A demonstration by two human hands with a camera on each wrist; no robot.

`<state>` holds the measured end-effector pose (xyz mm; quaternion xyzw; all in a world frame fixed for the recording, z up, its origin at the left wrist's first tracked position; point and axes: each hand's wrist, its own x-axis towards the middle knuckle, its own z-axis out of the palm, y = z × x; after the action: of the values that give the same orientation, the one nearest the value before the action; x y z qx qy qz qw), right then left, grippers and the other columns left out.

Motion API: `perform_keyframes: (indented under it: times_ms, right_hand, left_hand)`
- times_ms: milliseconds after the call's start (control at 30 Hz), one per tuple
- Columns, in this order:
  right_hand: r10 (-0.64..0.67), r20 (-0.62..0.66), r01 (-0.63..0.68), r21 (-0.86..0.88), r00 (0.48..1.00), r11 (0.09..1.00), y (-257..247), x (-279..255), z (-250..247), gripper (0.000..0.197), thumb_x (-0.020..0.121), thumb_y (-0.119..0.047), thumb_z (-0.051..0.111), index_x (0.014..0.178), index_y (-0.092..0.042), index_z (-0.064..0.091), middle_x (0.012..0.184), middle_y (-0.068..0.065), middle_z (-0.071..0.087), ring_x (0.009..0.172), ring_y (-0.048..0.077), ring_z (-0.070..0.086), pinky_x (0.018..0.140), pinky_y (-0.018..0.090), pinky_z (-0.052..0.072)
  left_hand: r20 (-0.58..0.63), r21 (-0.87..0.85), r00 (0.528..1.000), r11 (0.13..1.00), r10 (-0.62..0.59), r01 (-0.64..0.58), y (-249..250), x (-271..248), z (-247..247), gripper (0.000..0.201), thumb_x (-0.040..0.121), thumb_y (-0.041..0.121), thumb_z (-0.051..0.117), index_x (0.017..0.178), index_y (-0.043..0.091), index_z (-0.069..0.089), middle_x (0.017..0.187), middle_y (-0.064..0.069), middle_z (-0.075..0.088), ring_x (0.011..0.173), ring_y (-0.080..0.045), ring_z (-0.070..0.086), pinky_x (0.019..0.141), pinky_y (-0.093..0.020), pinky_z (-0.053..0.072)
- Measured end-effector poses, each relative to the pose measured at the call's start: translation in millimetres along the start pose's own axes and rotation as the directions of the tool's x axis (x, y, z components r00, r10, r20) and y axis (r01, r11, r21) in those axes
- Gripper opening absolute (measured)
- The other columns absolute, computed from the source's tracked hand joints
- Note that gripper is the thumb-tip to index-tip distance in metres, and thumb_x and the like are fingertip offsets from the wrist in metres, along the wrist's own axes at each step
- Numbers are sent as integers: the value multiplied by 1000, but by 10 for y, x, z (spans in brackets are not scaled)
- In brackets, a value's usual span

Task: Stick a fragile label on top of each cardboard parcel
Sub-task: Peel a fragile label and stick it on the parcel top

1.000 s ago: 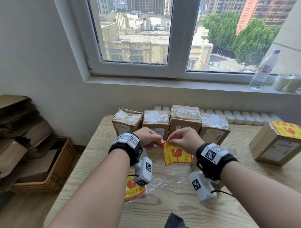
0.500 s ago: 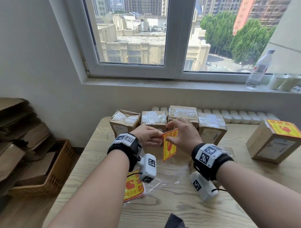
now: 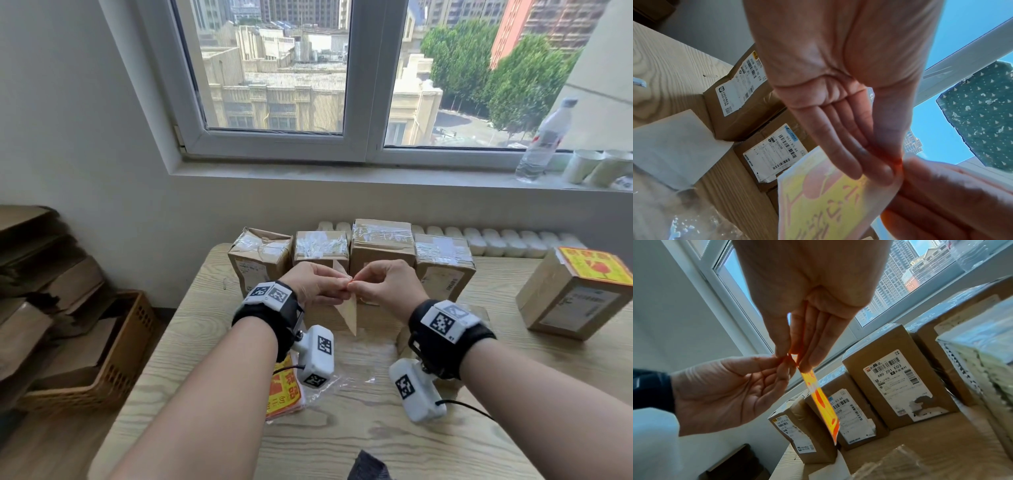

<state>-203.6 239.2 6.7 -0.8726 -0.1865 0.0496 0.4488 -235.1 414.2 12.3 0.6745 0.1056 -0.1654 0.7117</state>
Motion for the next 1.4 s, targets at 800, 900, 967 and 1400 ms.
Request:
perform_keyframes:
  times_ms: [800,900,967,1400]
  right_hand:
    - [48,47,-54,143,998,988,159,-80,13,9,78,-21,73,70,-23,76,71,3,75,70,20,73,73,43,61]
    - [53,58,-62,163,997,985,158,-96,1,13,83,-13,68,75,-17,77,73,7,75,72,21,73,73,42,61]
    - [60,54,-69,181,997,981,151,-106,2,14,84,-9,65,78,-11,77,76,11,75,74,24,73,73,42,61]
    - [83,-5,-81,195,997,977,179,-141,-24,12,82,-8,69,74,-12,77,72,11,74,71,26,73,71,38,61]
  left_hand:
    - [-87,116,996,993,32,-22,-66,-9,167,6,84,0,65,85,-4,70,65,-6,72,57,-10,69,64,-22,59]
    - [-81,120,996,993,24,-14,-71,-19,180,8,84,0,65,87,-5,70,65,-5,72,58,-10,70,64,-22,59]
    - [-87,115,996,993,18,-8,-73,-14,185,12,84,0,64,92,-8,70,67,-7,72,59,-10,70,63,-21,59]
    - [-70,92,998,996,-6,12,-46,34,277,6,83,1,65,80,-2,69,66,-7,72,55,-10,68,62,-22,59]
